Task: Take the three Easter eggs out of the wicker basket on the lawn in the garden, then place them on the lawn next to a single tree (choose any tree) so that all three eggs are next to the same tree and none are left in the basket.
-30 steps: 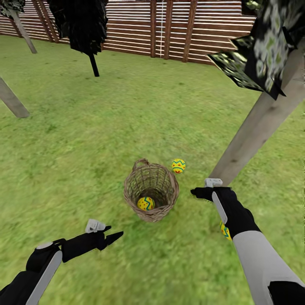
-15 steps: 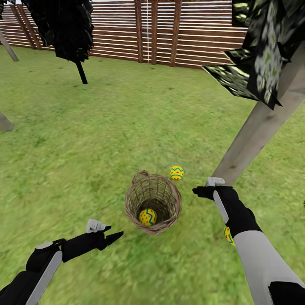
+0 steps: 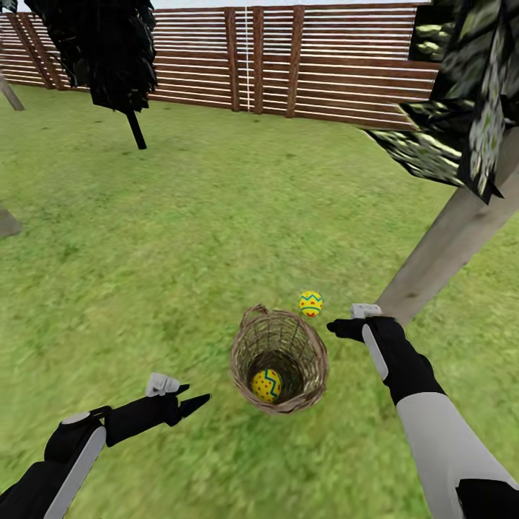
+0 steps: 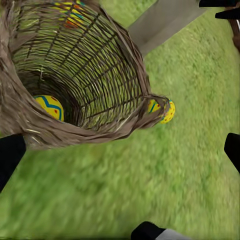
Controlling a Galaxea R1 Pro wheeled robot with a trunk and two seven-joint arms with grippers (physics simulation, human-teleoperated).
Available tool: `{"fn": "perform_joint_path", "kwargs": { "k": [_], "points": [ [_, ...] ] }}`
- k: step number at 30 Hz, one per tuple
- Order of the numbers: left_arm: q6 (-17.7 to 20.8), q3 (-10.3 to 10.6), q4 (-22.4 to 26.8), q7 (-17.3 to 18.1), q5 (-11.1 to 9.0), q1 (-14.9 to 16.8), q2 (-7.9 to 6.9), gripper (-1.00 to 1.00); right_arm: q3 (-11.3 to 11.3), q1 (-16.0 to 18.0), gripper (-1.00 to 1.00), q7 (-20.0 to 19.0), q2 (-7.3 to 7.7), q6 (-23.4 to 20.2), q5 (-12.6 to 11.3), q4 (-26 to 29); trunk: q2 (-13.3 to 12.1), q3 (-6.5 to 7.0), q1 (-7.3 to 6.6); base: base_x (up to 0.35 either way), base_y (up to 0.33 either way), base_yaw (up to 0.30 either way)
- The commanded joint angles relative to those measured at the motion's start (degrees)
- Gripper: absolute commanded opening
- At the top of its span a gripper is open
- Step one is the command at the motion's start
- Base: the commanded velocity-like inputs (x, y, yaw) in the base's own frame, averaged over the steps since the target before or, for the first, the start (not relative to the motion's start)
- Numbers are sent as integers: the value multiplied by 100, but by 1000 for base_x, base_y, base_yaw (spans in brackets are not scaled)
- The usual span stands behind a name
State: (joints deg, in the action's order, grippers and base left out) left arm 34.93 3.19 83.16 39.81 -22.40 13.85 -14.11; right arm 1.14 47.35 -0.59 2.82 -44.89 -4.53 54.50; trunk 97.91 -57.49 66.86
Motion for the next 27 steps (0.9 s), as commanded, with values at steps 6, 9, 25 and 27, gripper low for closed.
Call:
{"fn": "perform_joint_path", "kwargs": {
  "k": [6,9,25,27],
  "points": [
    [40,6,-1,-2,-45,4,-4,100,9,2,100,-2,2,-28,-30,8,2,11,0,2,277,158],
    [40,4,-1,-2,-45,4,-4,100,9,2,100,-2,2,-36,-30,8,2,21,0,0,278,176],
    [40,2,8,0,-46,4,-4,100,18,2,100,-2,16,-72,-30,8,2,61,0,129,217,-3],
    [37,4,8,2,-47,4,-7,100,18,2,100,-2,16,-122,-30,6,2,75,0,6,275,-186]
  ]
}}
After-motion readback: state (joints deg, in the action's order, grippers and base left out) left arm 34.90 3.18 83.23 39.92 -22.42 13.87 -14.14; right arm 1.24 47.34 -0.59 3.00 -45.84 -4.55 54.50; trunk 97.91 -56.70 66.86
